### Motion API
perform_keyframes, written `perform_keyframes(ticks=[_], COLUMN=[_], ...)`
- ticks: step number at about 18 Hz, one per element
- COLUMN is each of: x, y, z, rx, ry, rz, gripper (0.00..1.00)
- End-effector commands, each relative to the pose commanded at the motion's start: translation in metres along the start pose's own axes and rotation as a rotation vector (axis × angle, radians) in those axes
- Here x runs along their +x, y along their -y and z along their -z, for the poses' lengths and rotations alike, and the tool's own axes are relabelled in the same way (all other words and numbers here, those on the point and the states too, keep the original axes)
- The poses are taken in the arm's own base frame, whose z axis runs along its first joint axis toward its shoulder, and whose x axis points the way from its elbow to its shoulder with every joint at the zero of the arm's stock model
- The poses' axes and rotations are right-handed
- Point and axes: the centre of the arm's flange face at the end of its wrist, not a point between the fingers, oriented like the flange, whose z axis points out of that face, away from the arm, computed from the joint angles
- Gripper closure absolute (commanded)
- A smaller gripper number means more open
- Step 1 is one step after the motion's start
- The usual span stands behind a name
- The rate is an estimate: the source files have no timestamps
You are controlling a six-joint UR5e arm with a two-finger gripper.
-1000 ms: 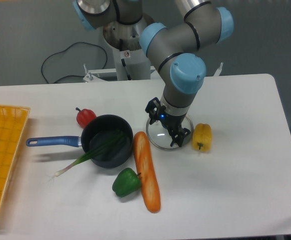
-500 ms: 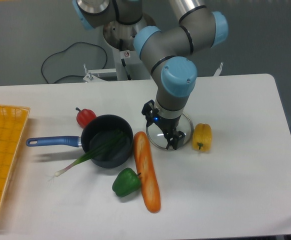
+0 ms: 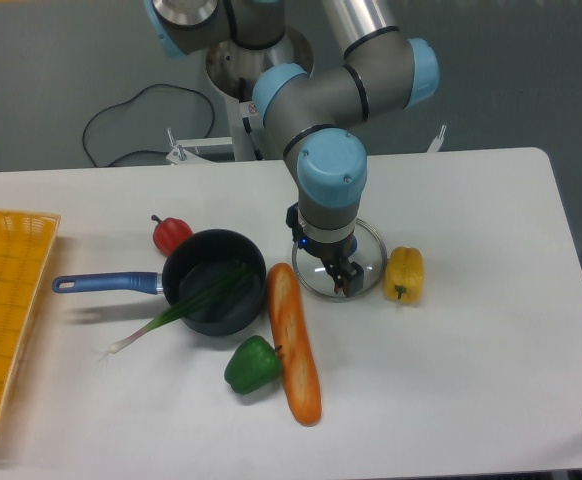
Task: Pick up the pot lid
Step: 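Shift the gripper over the dark knob at the lid's center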
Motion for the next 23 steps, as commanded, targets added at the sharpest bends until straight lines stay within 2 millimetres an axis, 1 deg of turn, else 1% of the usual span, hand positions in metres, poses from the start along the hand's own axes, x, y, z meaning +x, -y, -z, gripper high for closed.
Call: perform_keyframes(ticks=[1,2,5,7,9,10,12,15,19,21,23], x=[0.002,0.002,0.002,0.004,0.008,0.006,0.002,0.001,-0.002,-0.005,-0.005], y=[-0.003,-0.006,-0.005,-0.006,-0.007,-0.009,-0.012,-0.025,-0.043,-0.052,-0.055], z=[-0.004,-0.003,0.001,-0.004,-0.012,-0.012,-0.012,-0.025,-0.033,-0.035,-0.036], rx=[-0.001,-0.002,0.003,0.004,-0.003,-0.003,0.008,0.02,0.018,0.018,0.015], ry=[-0.008,-0.005,0.008,0.0,-0.014,-0.011,0.016,0.03,0.019,0.015,0.013], rz=[0.027,0.061,0.134,0.199,0.301,0.325,0.332,0.349,0.269,0.26,0.229], gripper=[0.0,0.0,0.0,0.0,0.0,0.0,0.0,0.0,0.0,0.0,0.0])
